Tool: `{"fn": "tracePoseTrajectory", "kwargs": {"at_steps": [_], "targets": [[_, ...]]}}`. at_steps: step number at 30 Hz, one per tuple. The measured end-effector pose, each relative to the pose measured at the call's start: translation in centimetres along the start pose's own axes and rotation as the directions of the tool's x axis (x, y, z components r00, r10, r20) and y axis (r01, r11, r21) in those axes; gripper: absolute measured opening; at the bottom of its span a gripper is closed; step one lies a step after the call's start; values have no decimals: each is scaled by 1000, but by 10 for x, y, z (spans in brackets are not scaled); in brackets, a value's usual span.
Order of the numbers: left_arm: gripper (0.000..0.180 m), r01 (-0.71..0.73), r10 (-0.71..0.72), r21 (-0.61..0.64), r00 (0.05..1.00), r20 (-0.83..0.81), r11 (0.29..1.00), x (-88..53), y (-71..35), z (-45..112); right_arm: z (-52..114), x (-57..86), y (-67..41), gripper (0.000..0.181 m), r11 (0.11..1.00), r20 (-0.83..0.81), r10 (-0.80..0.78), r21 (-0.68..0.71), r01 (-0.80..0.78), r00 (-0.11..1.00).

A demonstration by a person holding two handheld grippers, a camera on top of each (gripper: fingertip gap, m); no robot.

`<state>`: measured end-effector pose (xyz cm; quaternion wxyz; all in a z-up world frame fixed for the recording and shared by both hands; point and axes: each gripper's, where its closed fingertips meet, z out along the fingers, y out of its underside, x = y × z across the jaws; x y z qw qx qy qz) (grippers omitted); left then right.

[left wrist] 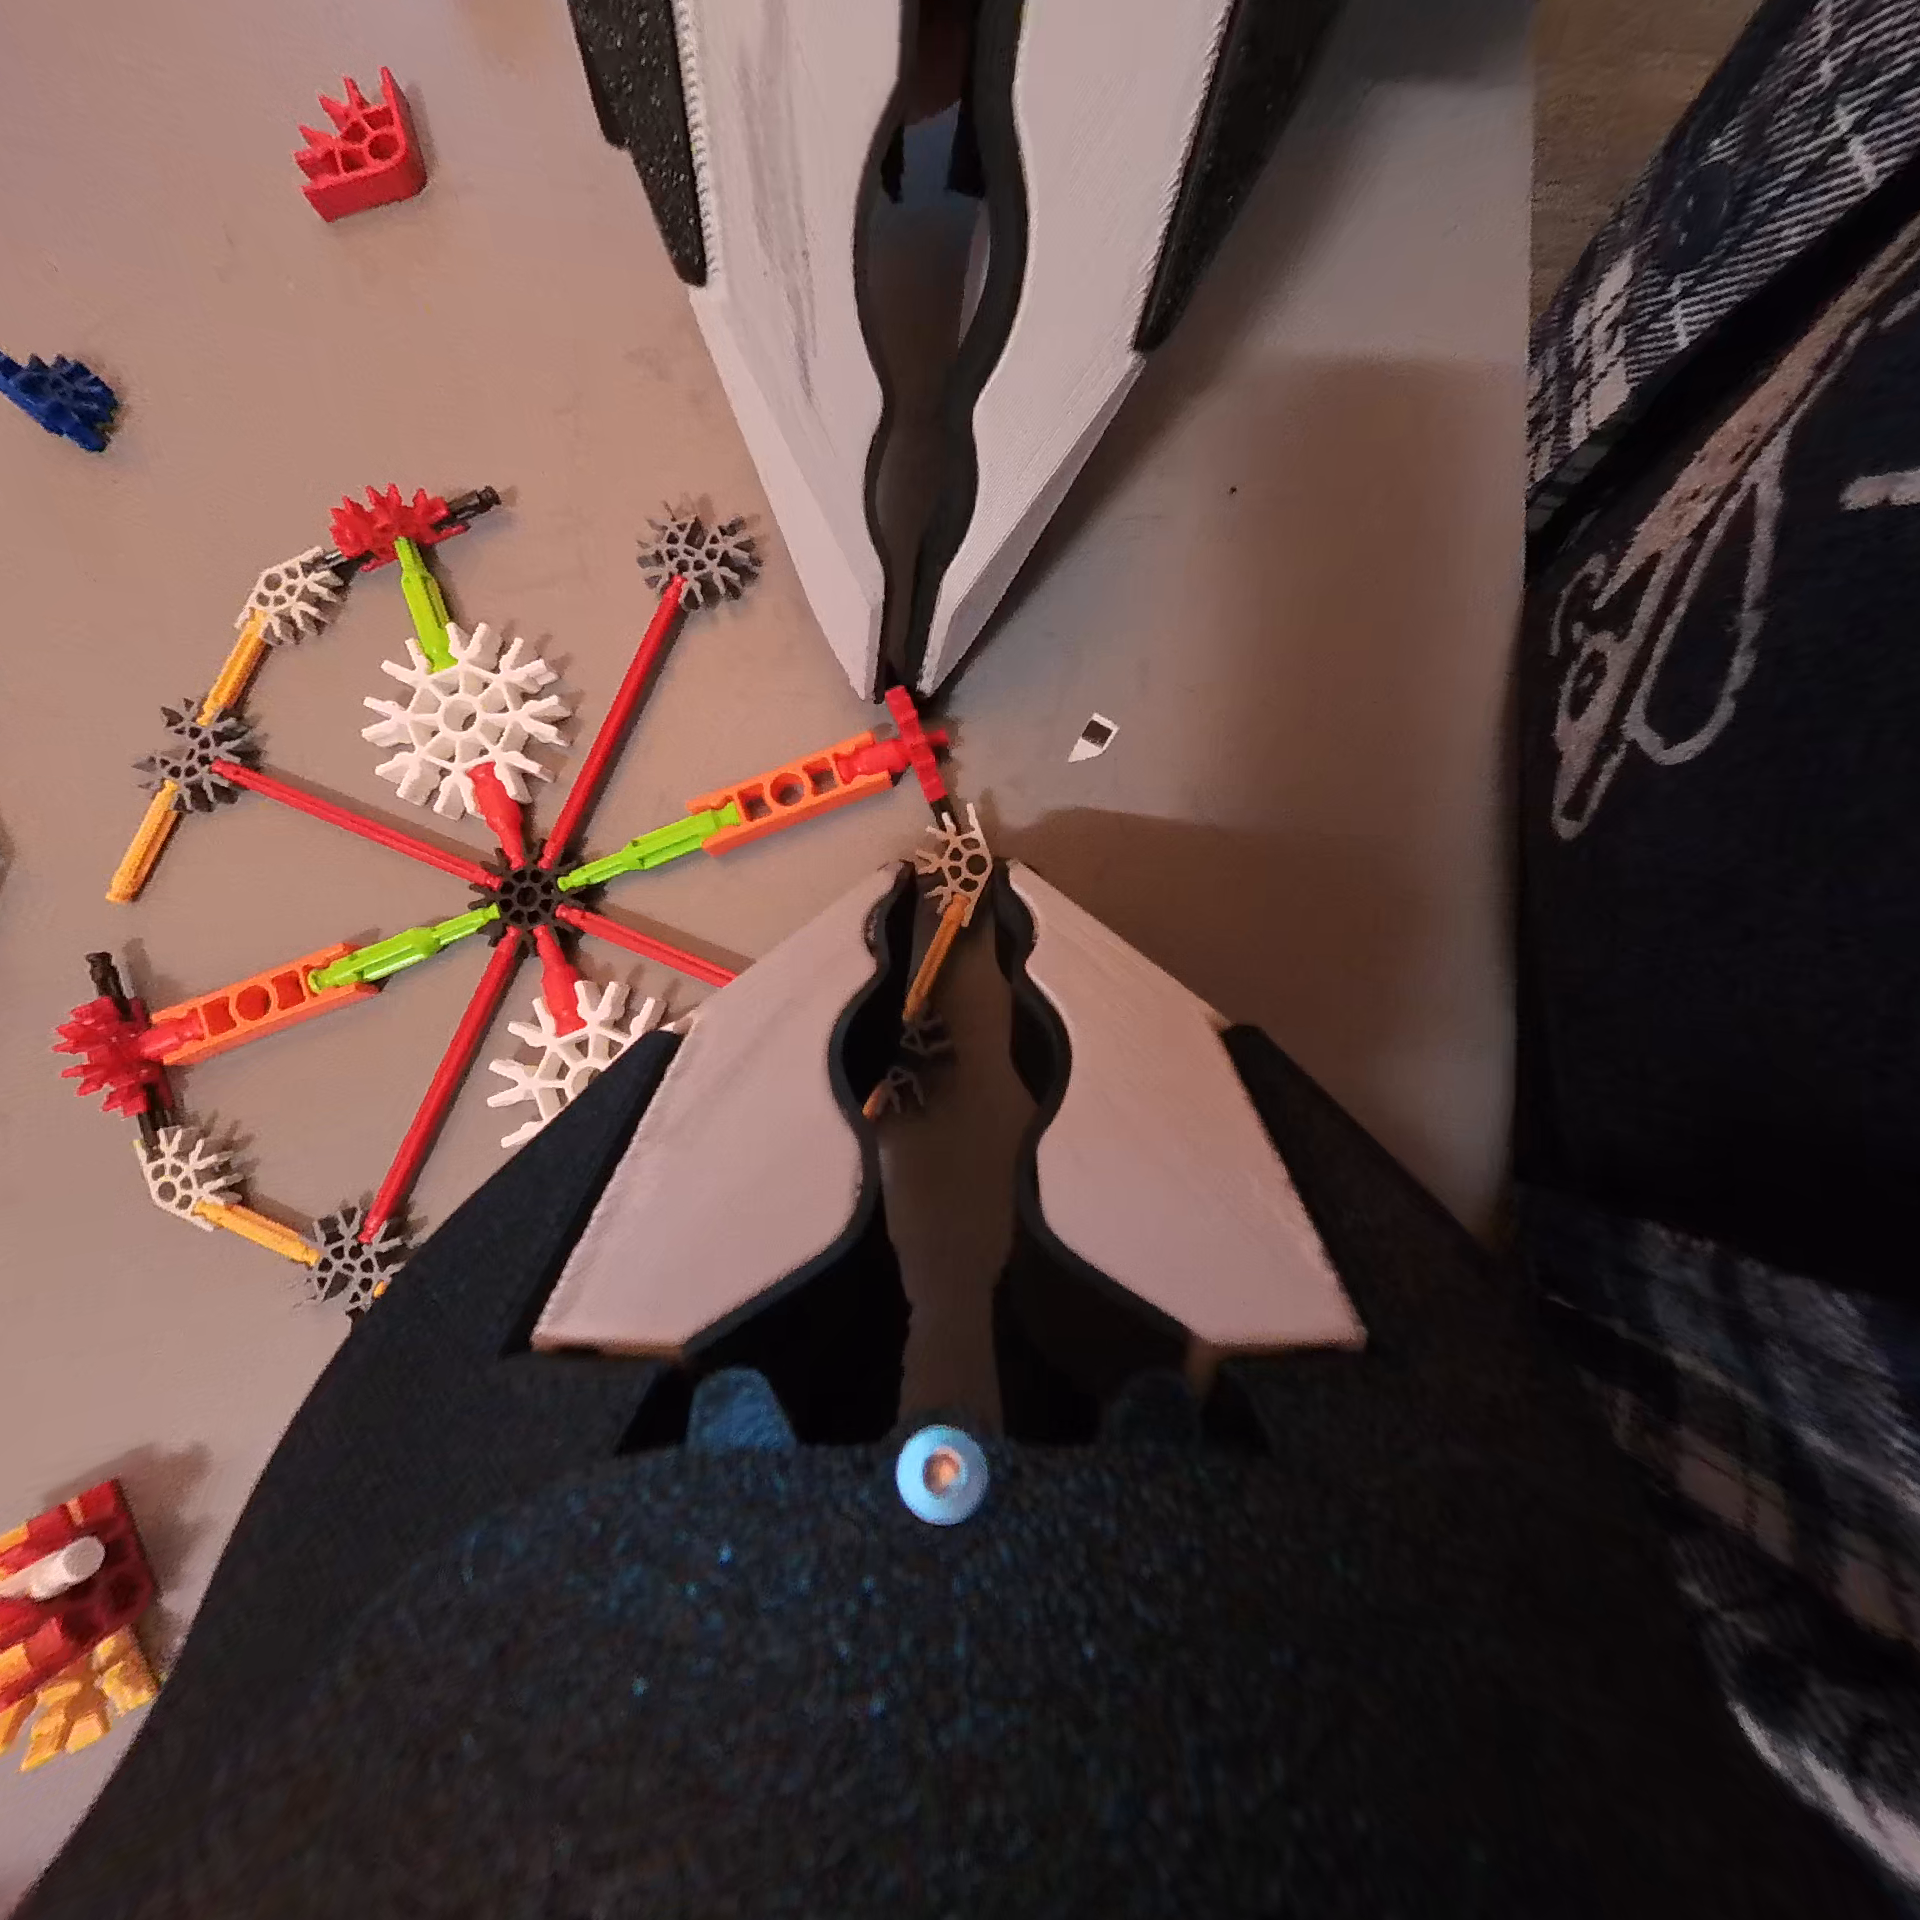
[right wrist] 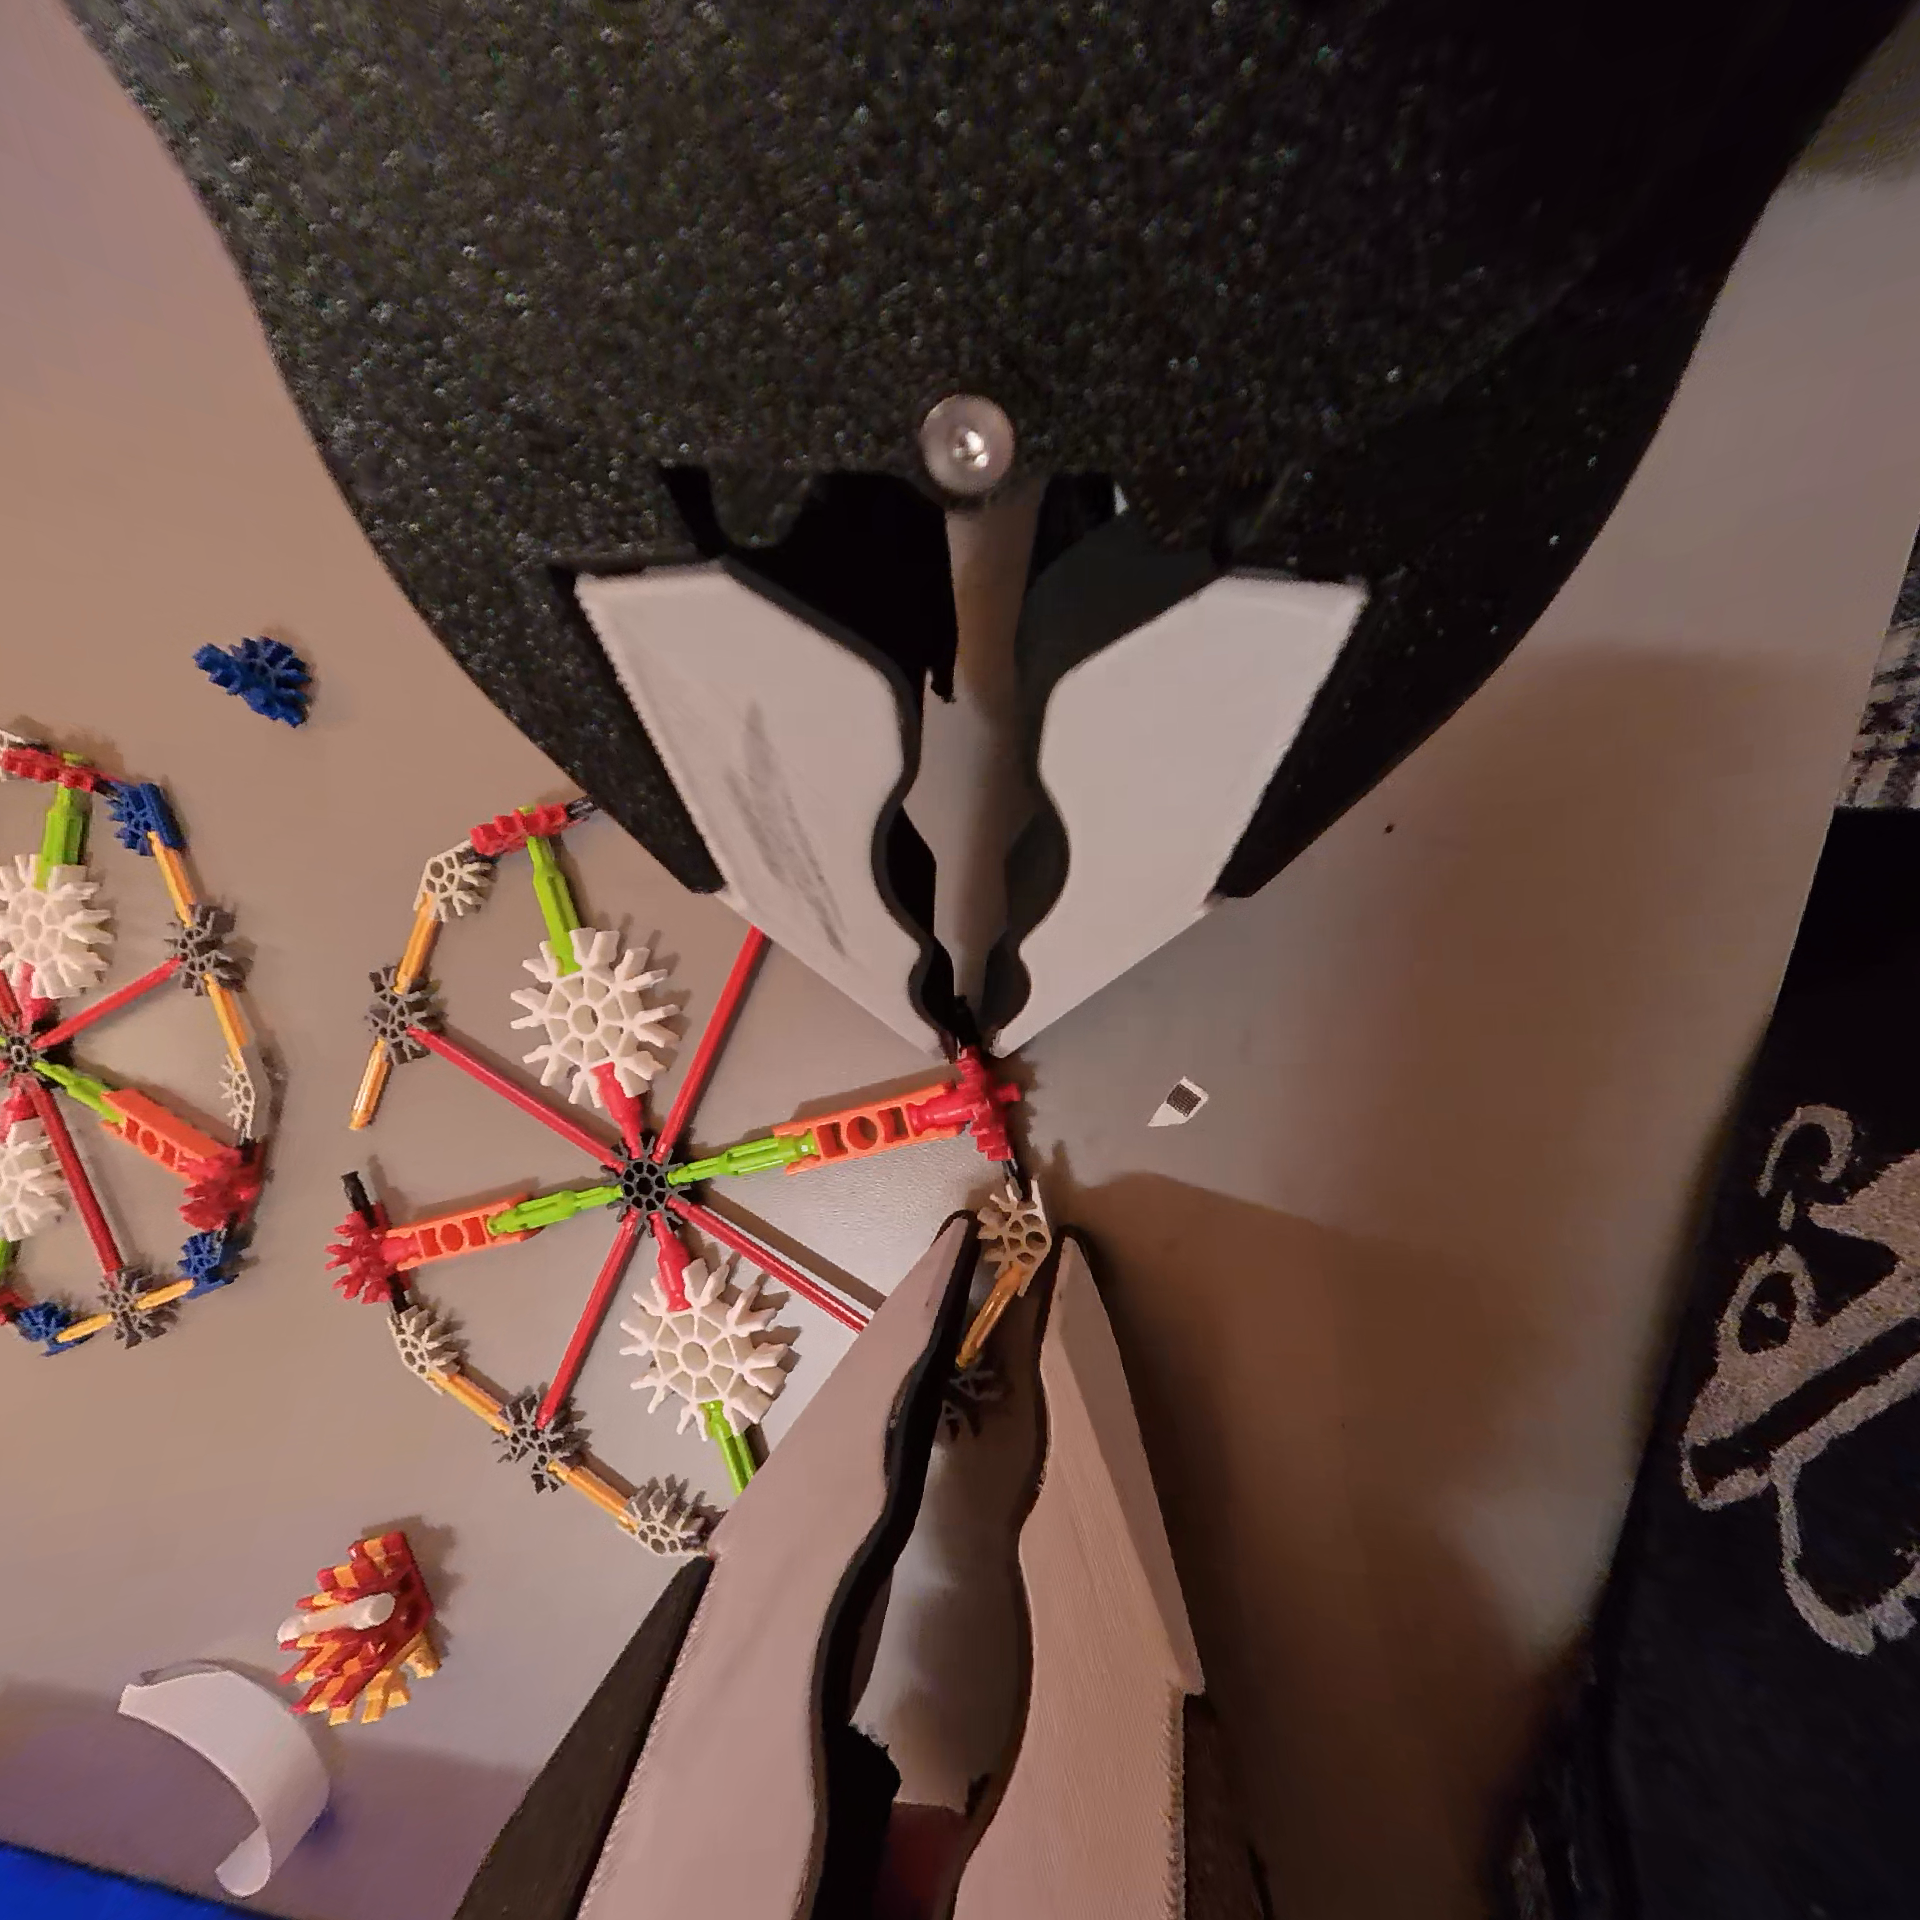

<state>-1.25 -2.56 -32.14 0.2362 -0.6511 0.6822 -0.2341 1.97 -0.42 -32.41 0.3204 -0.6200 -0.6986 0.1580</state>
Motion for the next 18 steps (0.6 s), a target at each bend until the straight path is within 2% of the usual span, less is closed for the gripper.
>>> {"fn": "tracePoseTrajectory", "kwargs": {"at_steps": [18], "targets": [[12, -1, 1, -25, 1000, -11, 1000, -3, 2, 0, 0, -4, -2, 2, 999, 83, -21, 29, 18, 996]]}}
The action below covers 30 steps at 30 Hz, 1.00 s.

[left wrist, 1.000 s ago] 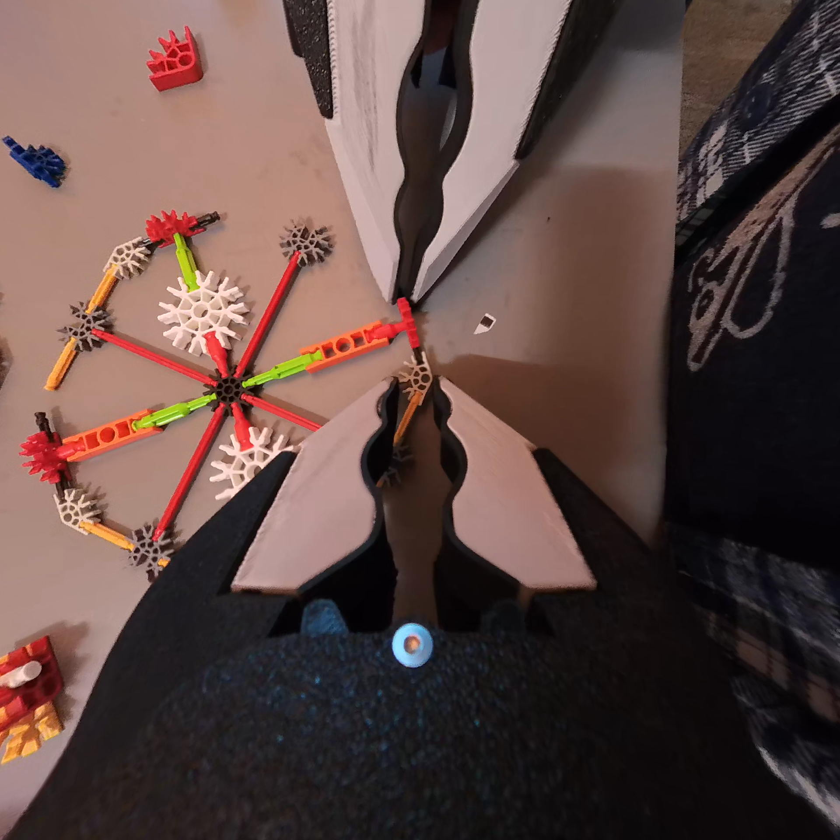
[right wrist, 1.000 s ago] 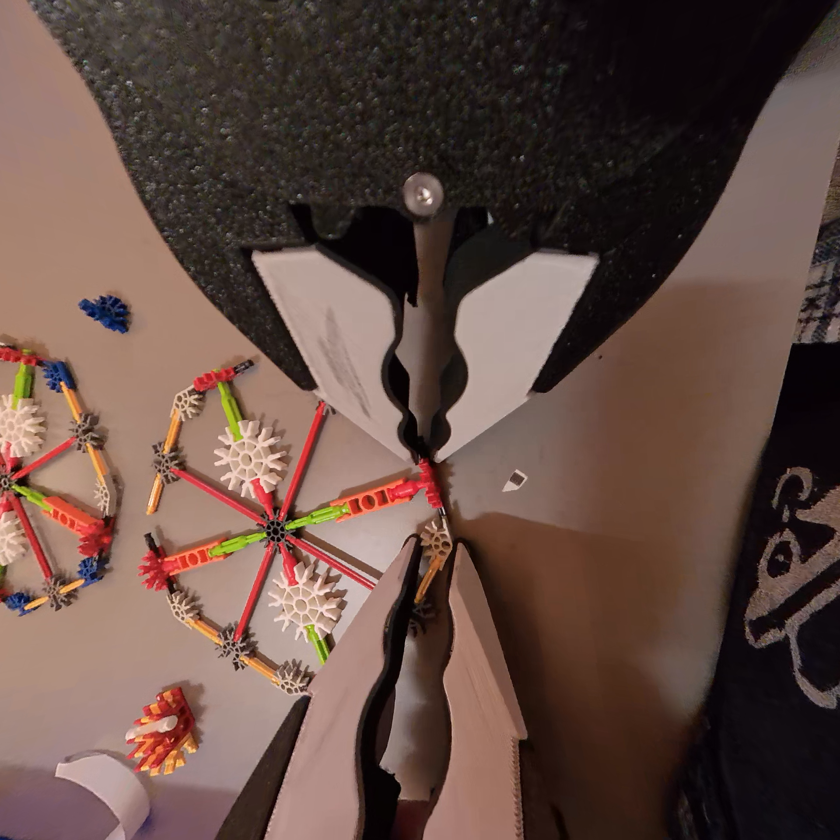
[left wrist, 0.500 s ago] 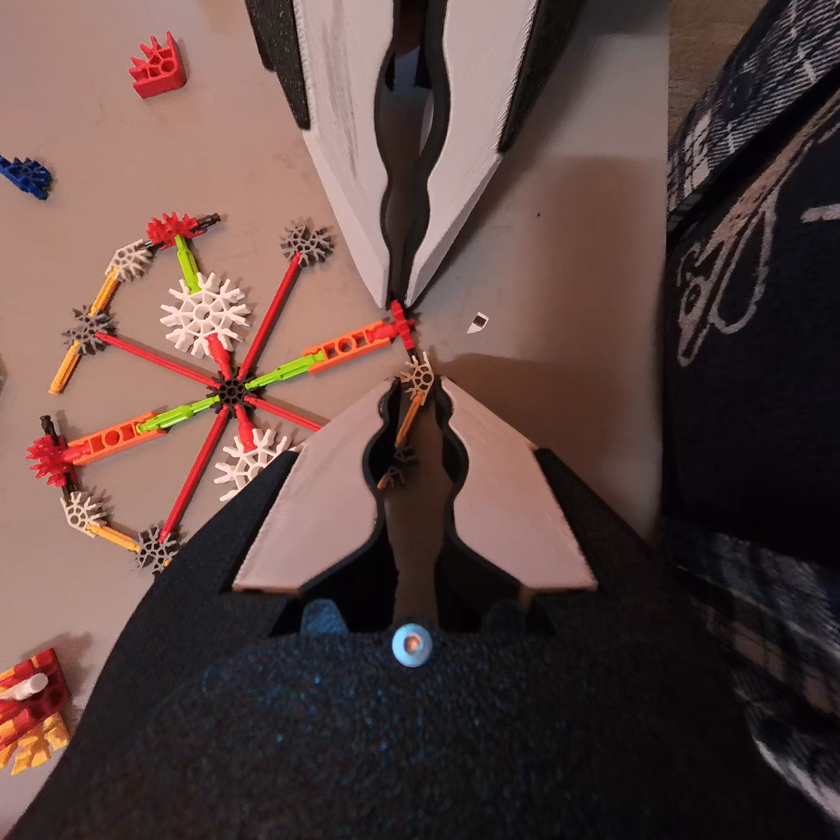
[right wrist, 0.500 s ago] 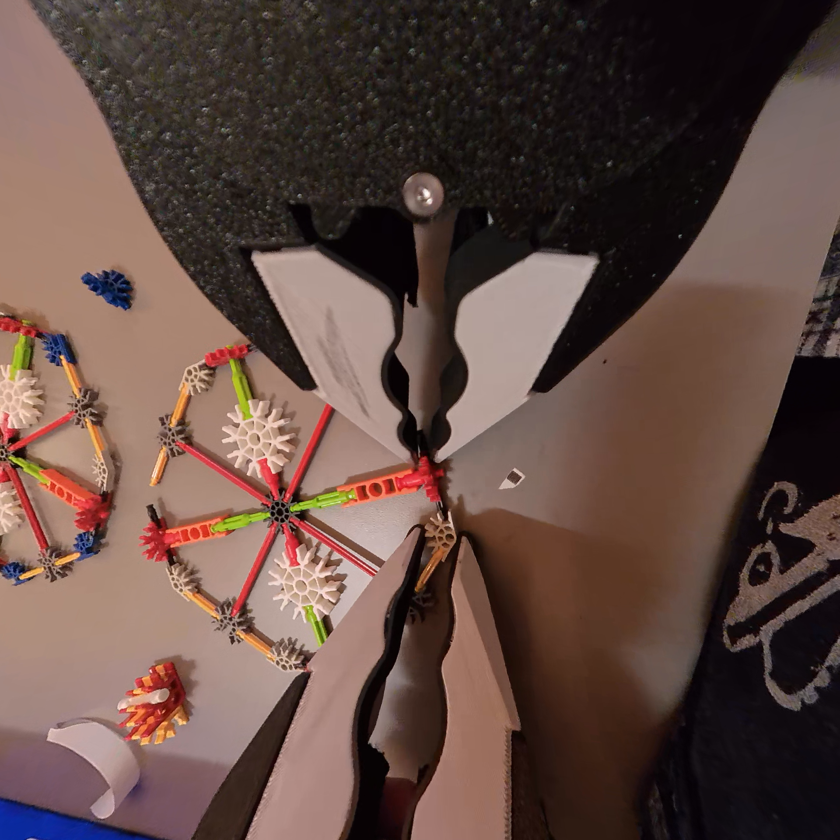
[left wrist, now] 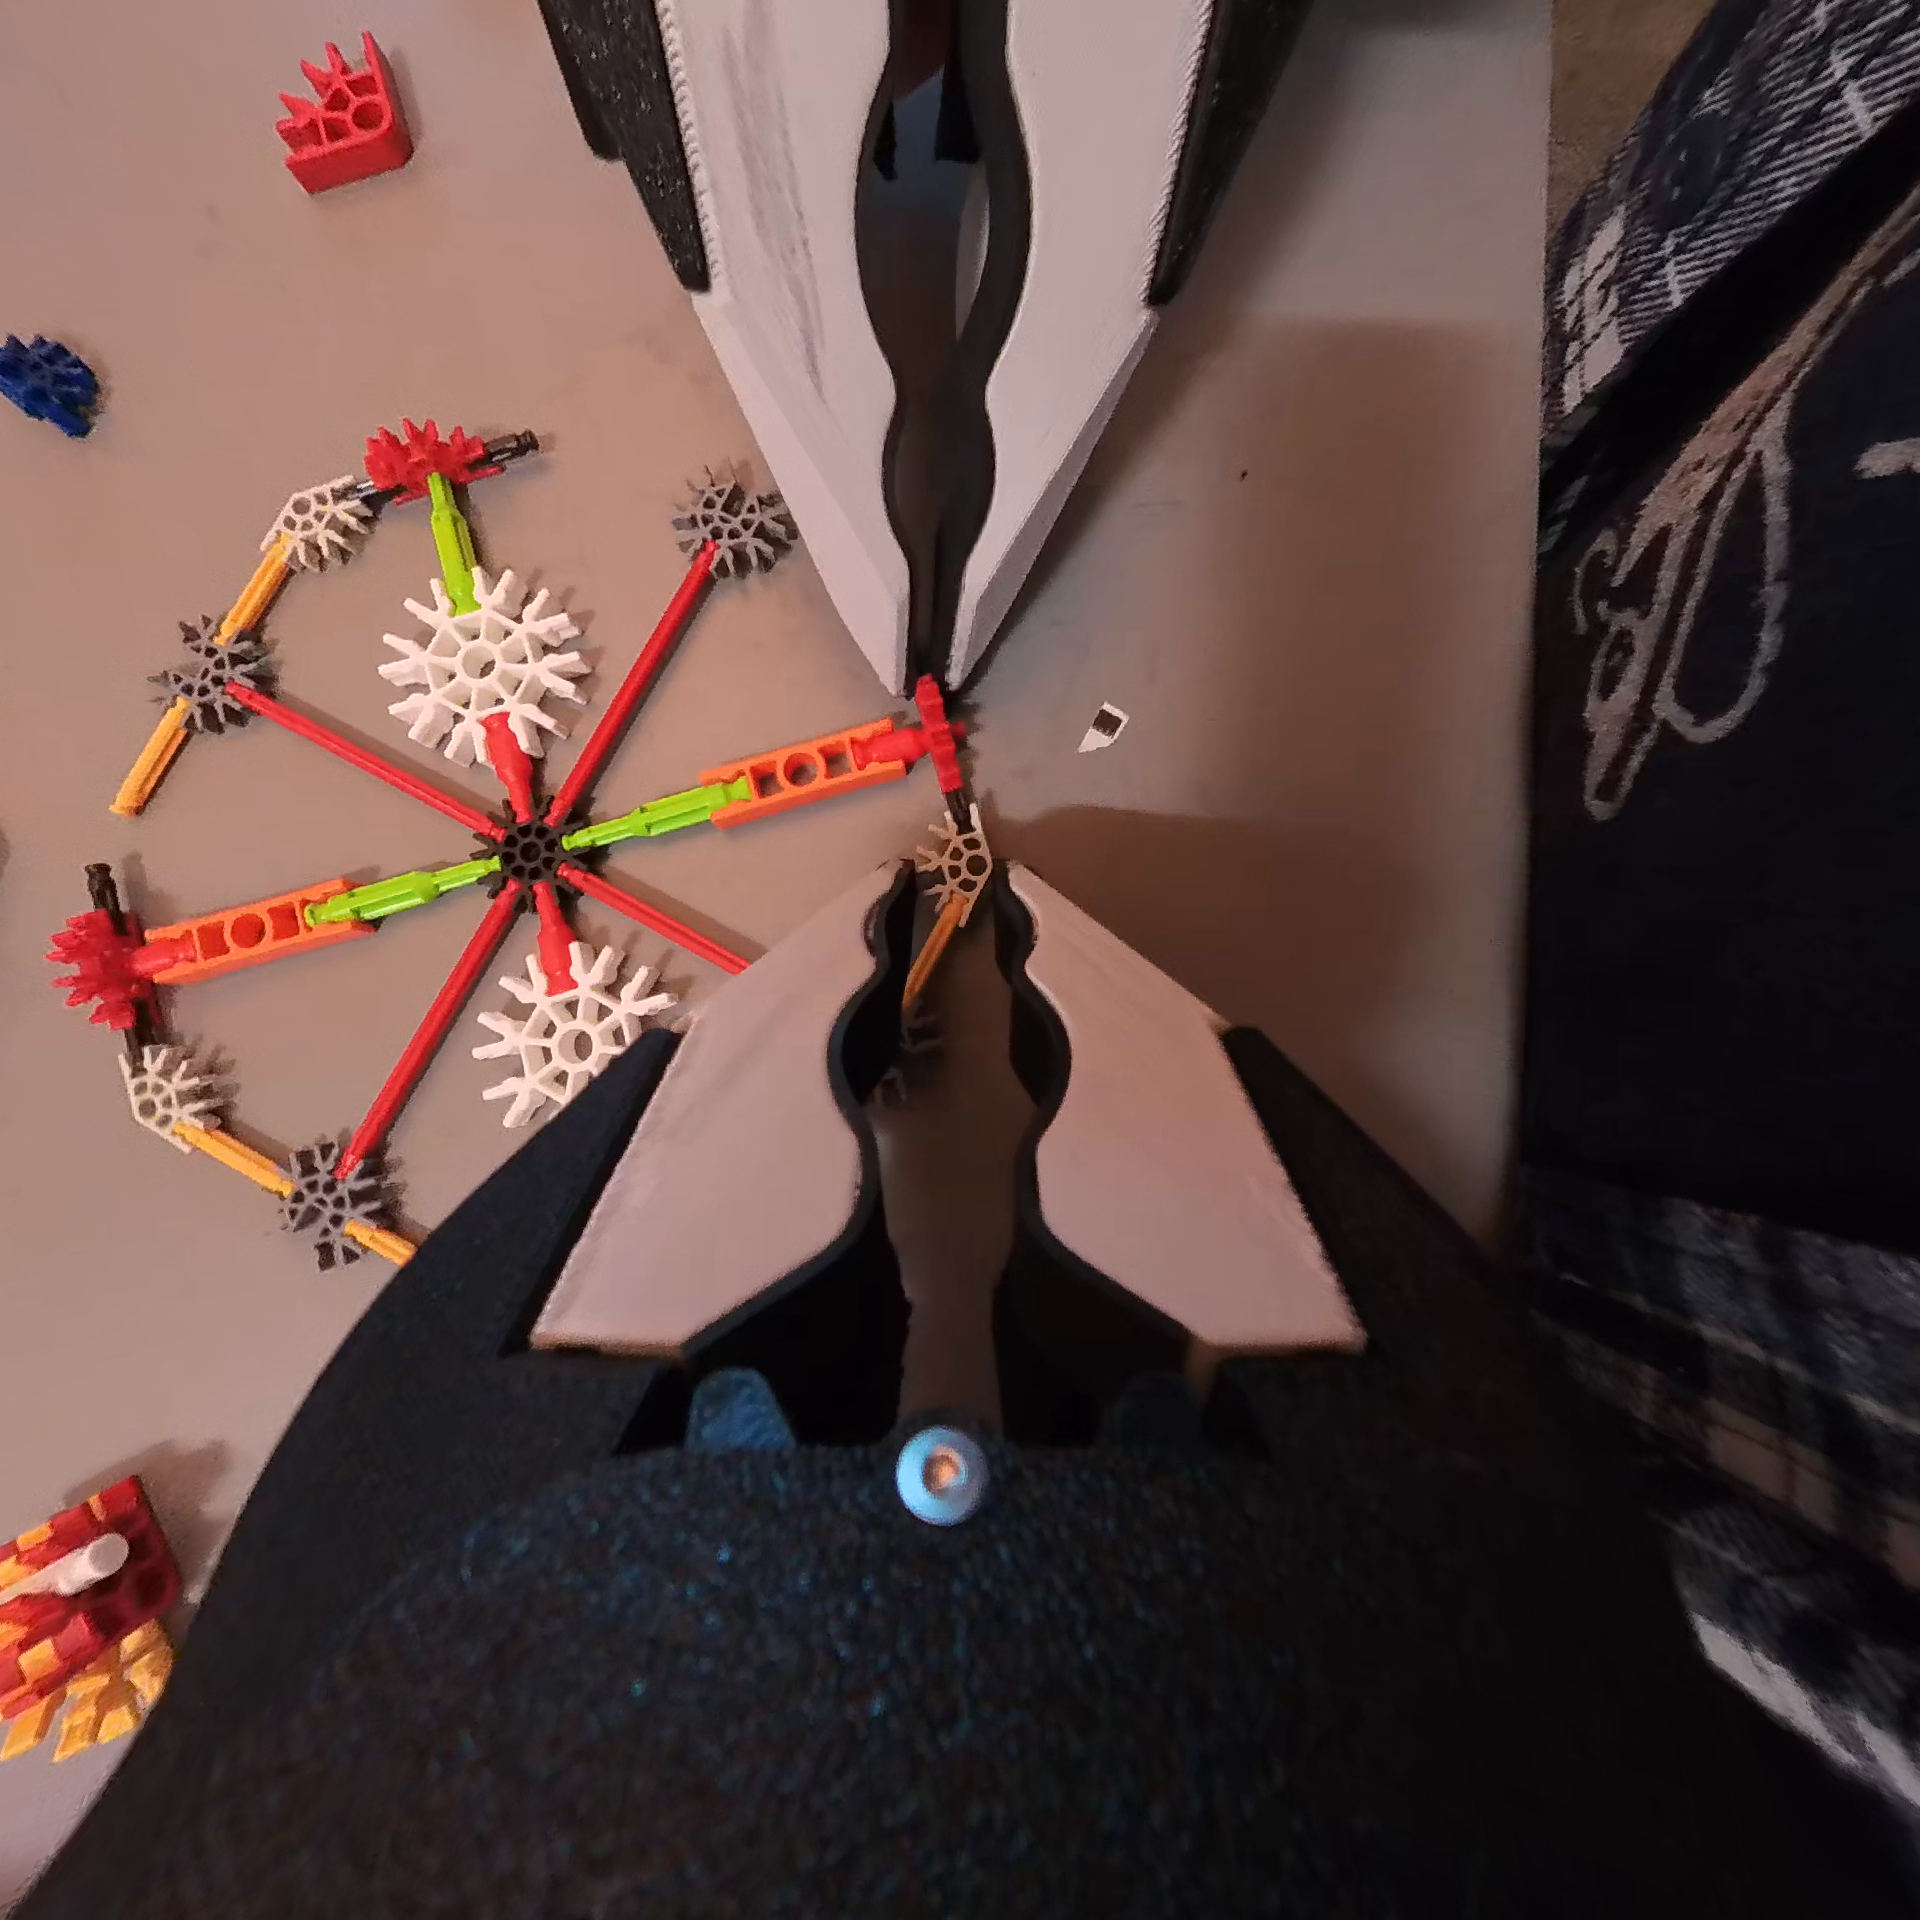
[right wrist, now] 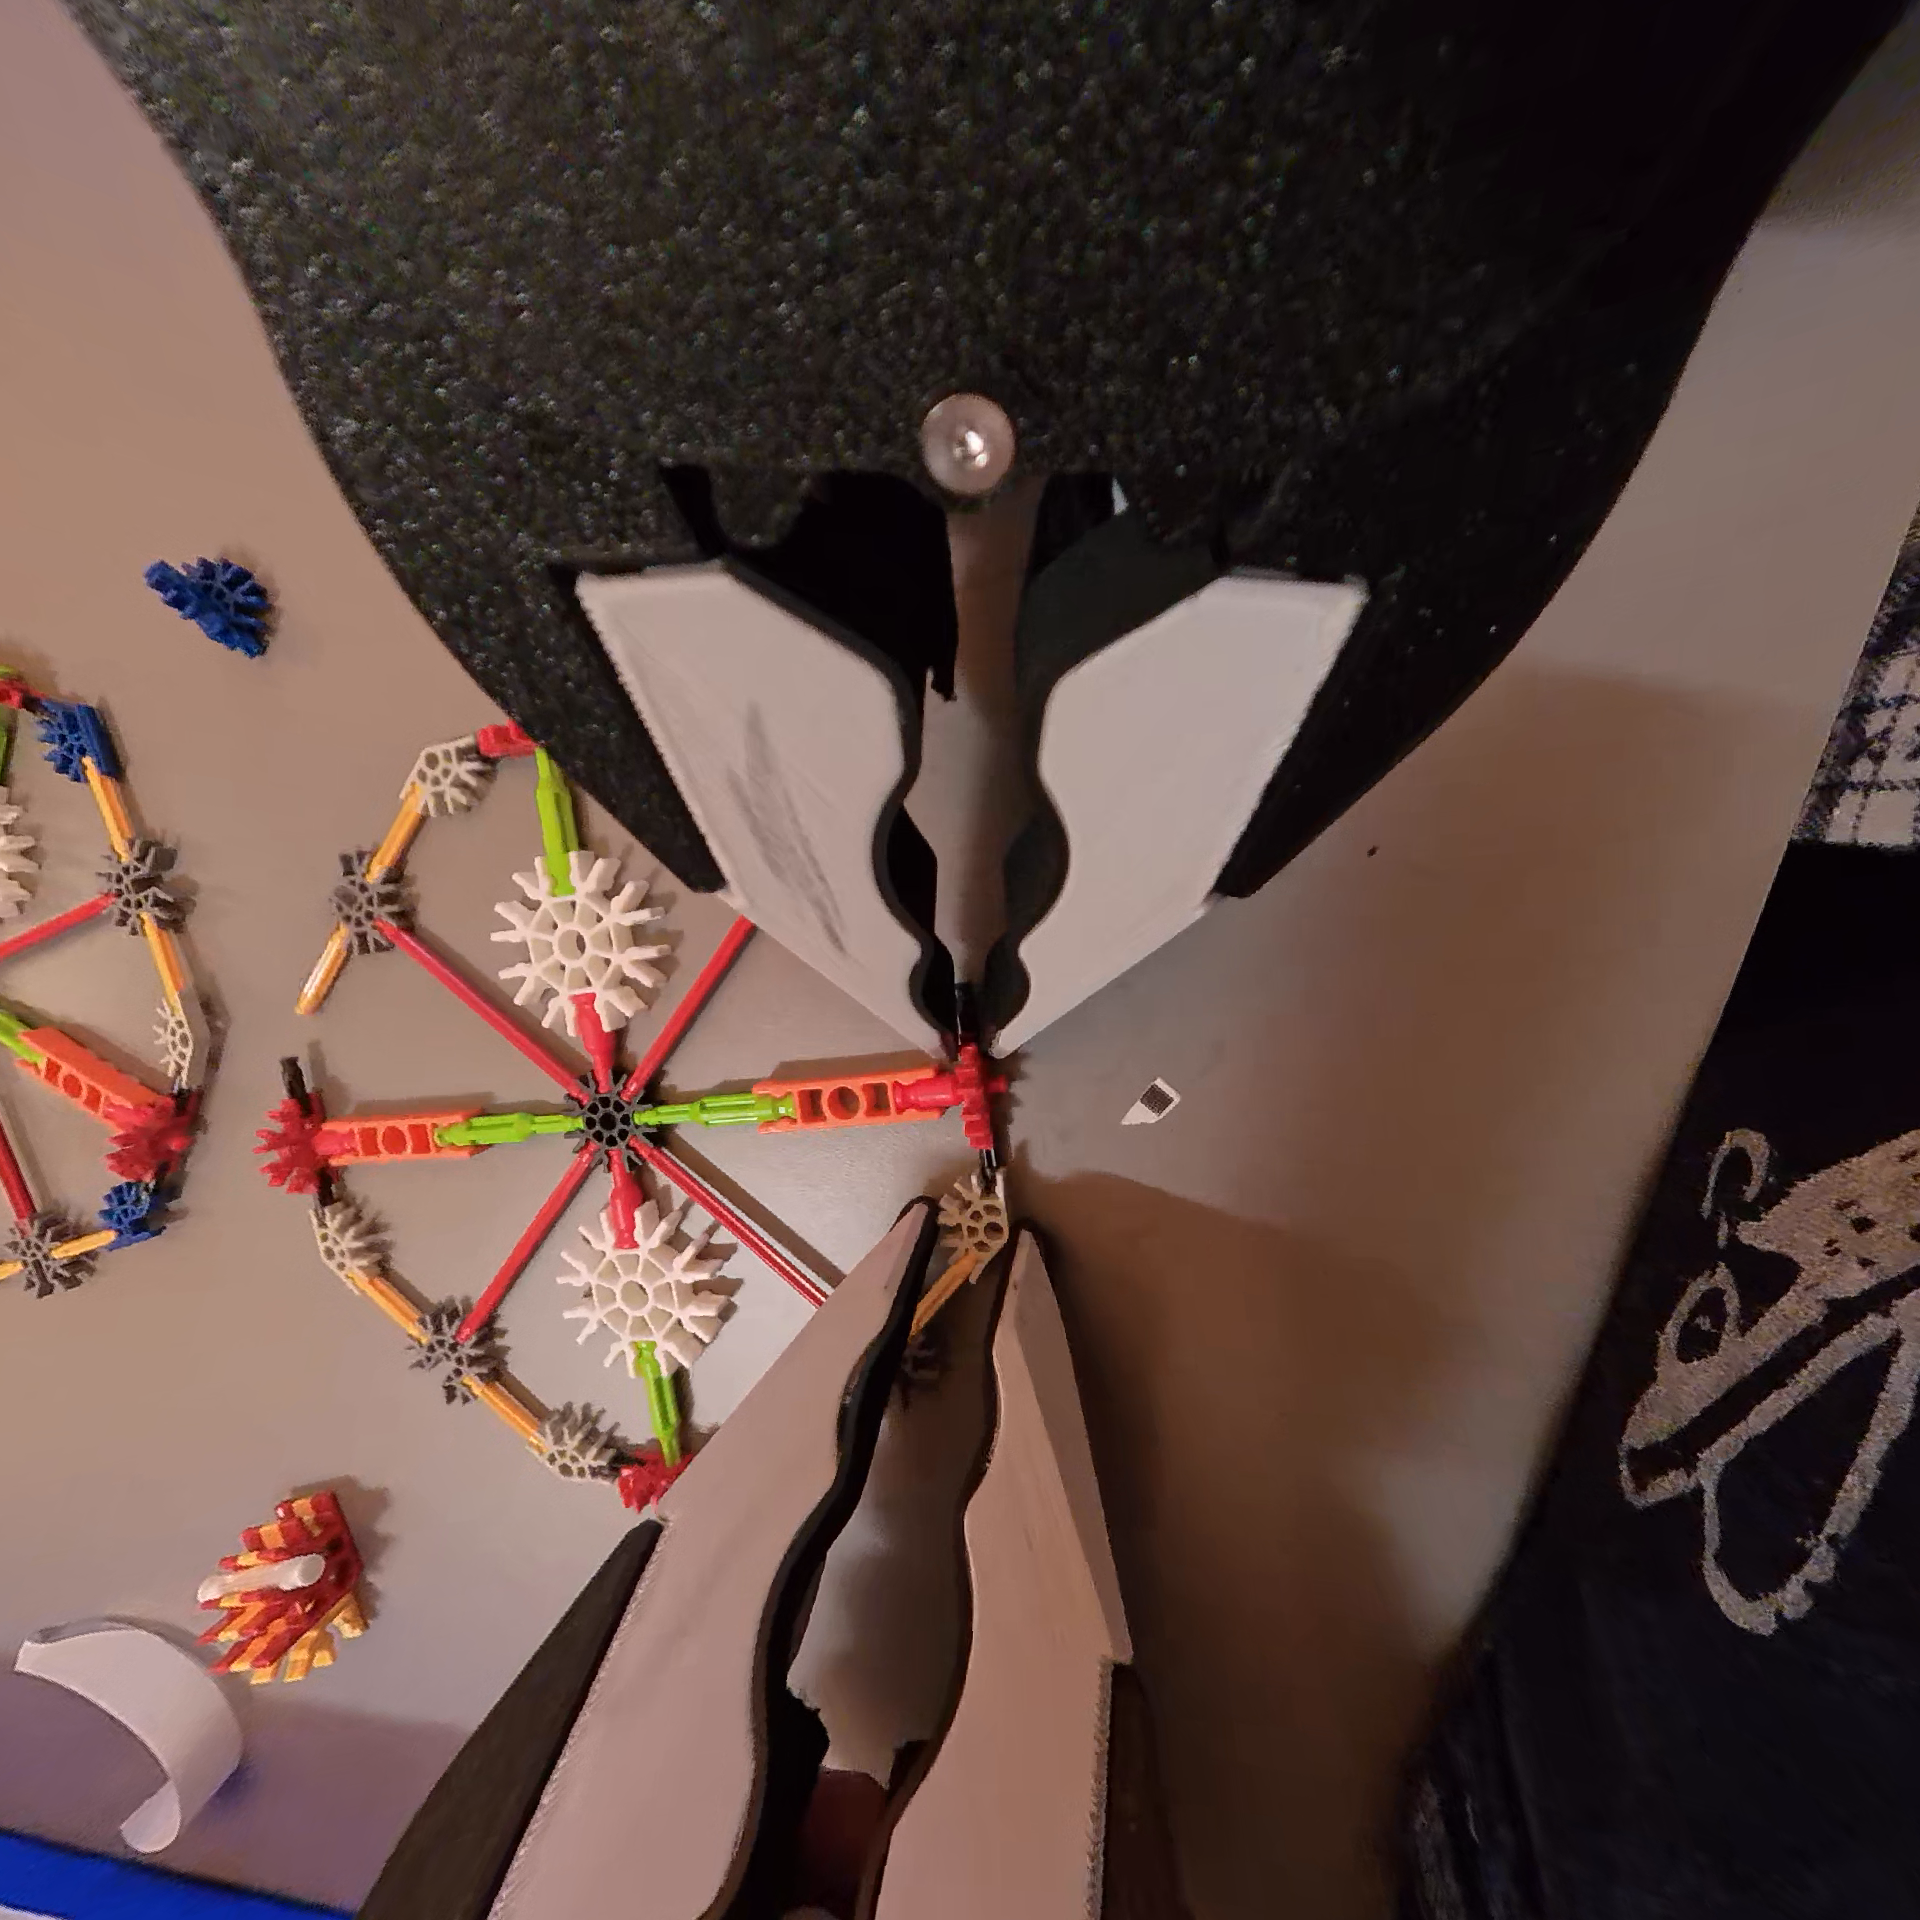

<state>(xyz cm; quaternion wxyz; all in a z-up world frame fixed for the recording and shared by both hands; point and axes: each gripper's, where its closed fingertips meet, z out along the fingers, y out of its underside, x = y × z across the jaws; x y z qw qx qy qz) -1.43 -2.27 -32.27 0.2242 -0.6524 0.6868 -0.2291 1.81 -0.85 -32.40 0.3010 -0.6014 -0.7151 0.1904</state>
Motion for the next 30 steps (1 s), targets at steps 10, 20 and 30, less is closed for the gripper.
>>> {"fn": "tracePoseTrajectory", "kwargs": {"at_steps": [10, 20, 30], "targets": [[12, 17, -17, -25, 1000, -16, 1000, -3, 1, 0, 1, 0, 0, 3, 1000, -2, 7, 1, -7, 1000], [12, 27, -28, -26, 999, -17, 999, -6, 1, 1, -10, 4, -21, 0, 993, -24, 105, 53, -103, 994], [11, 39, -39, -12, 999, -10, 999, -9, 1, 2, 17, 0, -23, 0, 994, -12, 94, -49, -95, 995]]}}
